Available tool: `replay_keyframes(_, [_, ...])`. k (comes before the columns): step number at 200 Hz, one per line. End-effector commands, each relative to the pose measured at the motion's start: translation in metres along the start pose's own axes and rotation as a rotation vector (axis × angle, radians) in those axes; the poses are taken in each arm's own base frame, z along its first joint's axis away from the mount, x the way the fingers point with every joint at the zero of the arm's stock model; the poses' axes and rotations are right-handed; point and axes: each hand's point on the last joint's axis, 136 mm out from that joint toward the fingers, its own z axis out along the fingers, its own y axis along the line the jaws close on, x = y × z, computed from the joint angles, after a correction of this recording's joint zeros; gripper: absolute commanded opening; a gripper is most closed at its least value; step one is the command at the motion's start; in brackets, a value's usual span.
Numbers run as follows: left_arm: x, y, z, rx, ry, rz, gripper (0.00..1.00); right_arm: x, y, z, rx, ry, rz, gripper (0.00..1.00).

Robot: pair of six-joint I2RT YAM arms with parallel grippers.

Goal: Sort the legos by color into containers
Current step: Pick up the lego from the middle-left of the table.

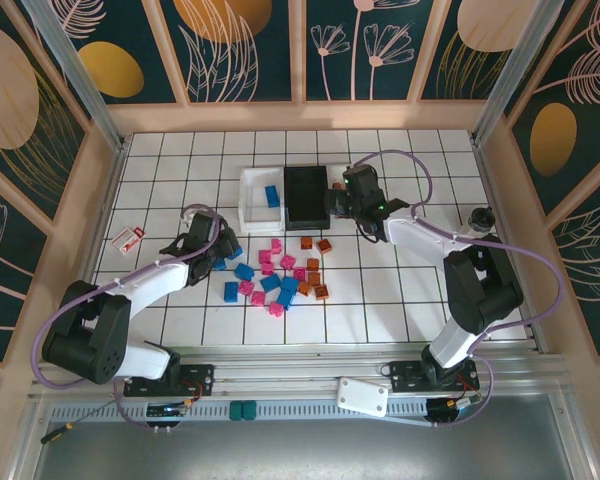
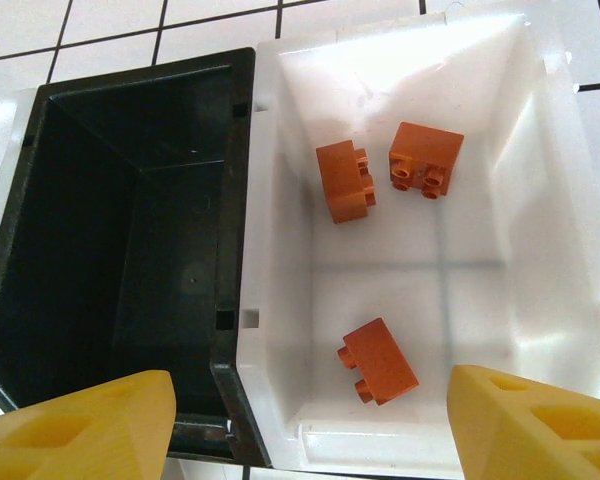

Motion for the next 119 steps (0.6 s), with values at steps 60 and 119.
replay_keyframes(60, [0.037,0.023,0.011,-0.040,0.068,-0.026,0.61,-0.007,-0.002,-0.010,-0.009,-0.040,0.031,0.72])
replay_keyframes(119, [0.034,0.027,0.012,-0.067,0.054,-0.046,0.49,-0.005,-0.006,-0.015,-0.005,-0.044,0.033,0.72])
